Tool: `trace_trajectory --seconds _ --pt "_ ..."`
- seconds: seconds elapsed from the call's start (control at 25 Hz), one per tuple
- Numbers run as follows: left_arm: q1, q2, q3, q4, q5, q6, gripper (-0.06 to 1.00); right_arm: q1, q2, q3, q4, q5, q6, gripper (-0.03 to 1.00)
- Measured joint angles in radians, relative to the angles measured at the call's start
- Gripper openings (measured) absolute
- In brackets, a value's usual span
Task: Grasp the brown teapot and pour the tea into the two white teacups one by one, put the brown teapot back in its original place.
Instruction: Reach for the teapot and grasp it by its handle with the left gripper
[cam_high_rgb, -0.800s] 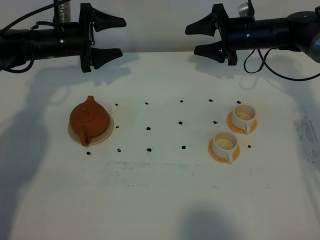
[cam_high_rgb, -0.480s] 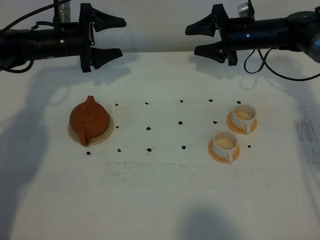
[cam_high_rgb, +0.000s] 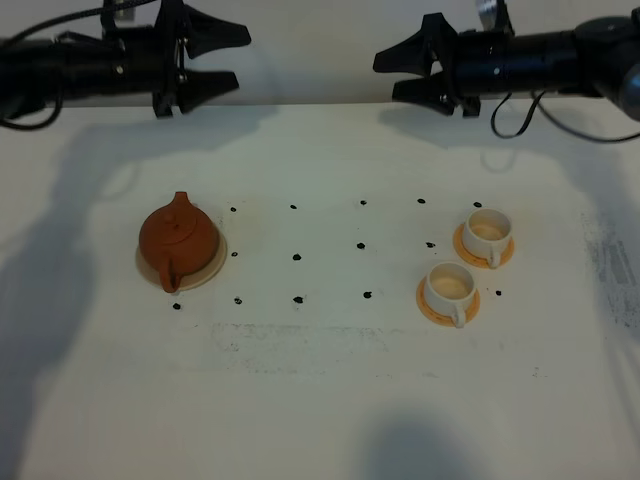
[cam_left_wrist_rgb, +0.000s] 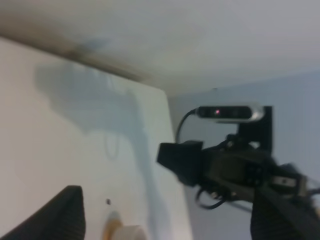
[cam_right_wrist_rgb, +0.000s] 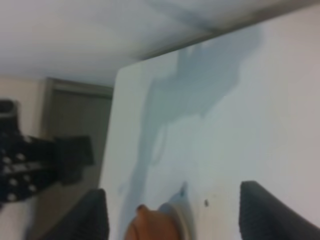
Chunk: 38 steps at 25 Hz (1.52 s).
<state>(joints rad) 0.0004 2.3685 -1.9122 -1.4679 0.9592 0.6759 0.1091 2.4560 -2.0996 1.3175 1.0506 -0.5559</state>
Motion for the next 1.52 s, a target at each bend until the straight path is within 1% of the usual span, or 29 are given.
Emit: trace_trajectory --seconds 0.08,0.2,0.32,0.48,0.64,0.76,0.88,0.96,1.04,1.32,1.52 --pt "0.000 0.000 -0.052 0.067 0.004 0.001 0.64 0.000 0.000 -0.050 -0.057 -0.002 -0.001 0.55" --pt "-0.005 0.000 -0.127 0.207 0.011 -0.023 0.63 0.000 0.000 -0.134 -0.205 -0.003 0.021 0.54" --pt "-0.022 -0.002 -0.194 0.390 0.000 -0.084 0.60 0.001 0.000 -0.218 -0.404 -0.005 0.086 0.54" --pt "-0.052 -0.036 -0.227 0.629 -0.052 -0.183 0.56 0.001 -0.023 -0.249 -0.590 -0.034 0.177 0.54" --pt "-0.058 -0.083 -0.228 0.820 -0.092 -0.293 0.54 0.001 -0.085 -0.249 -0.718 -0.063 0.208 0.54" --pt "-0.058 -0.108 -0.228 1.003 -0.093 -0.362 0.54 0.001 -0.148 -0.250 -0.805 -0.076 0.249 0.54" --pt "-0.058 -0.118 -0.228 1.181 -0.074 -0.444 0.54 0.001 -0.212 -0.249 -0.864 -0.077 0.300 0.54" --pt "-0.058 -0.119 -0.228 1.262 -0.058 -0.487 0.54 0.001 -0.267 -0.220 -0.877 -0.077 0.316 0.53" --pt "-0.058 -0.119 -0.228 1.305 -0.051 -0.505 0.54 0.001 -0.328 -0.168 -0.906 -0.078 0.319 0.52" --pt "-0.058 -0.138 -0.228 1.369 -0.030 -0.508 0.54 0.005 -0.584 0.059 -1.091 -0.075 0.342 0.48" --pt "-0.058 -0.138 -0.228 1.377 -0.018 -0.508 0.54 0.005 -0.807 0.252 -1.168 -0.064 0.329 0.48"
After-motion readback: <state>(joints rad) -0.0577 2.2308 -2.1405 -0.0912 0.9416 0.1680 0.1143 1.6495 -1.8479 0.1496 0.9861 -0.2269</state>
